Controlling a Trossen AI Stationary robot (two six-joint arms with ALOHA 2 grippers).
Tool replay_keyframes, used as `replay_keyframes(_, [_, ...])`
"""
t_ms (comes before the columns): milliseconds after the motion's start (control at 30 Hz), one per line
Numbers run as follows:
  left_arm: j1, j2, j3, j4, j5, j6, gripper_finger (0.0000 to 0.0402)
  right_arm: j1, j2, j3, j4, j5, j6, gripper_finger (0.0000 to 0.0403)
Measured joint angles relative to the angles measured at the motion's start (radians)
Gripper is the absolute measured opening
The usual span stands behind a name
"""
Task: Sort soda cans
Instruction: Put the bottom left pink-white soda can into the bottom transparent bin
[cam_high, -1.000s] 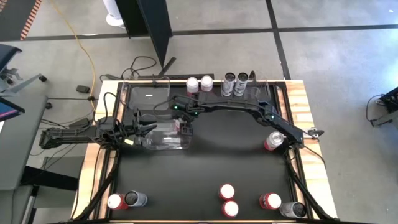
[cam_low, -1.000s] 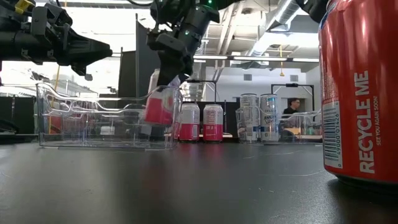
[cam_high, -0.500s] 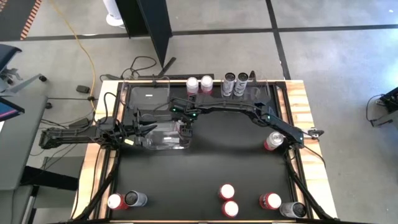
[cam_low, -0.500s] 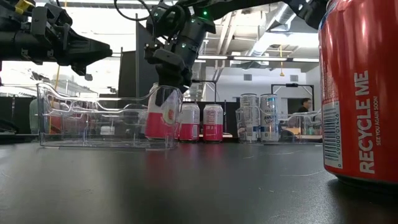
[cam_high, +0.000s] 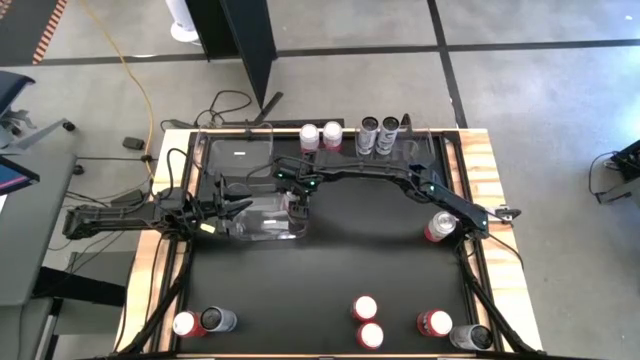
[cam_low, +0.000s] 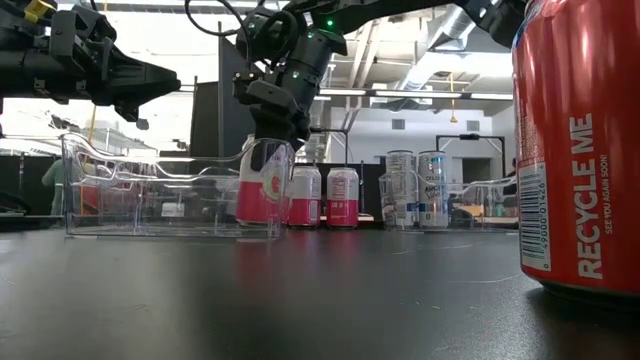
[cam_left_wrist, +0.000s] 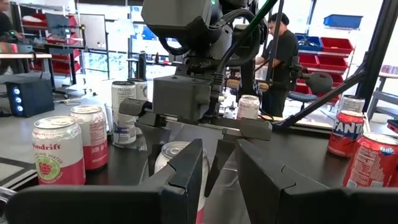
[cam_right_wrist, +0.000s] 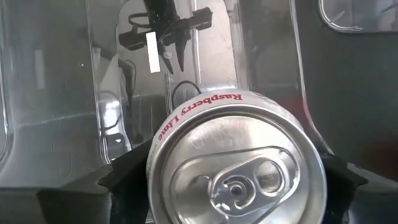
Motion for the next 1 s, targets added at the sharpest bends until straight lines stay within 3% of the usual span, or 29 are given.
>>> replay_keyframes(300, [0.000, 0.000, 0.000, 0.000, 0.000, 0.002, 0.0093, 0.001, -0.005, 0.000, 0.000, 0.010, 0.008, 0.0375])
replay_keyframes(600, [0.000, 0.000, 0.000, -0.001, 0.000, 0.001, 0.0093, 0.026, -0.006, 0.012, -0.029, 0.078, 0.004, 0.0366])
replay_keyframes(1000, [0.000, 0.000, 0.000, 0.000, 0.000, 0.000, 0.0093, 0.034, -0.011, 0.045, -0.093, 0.089, 0.000, 0.0337])
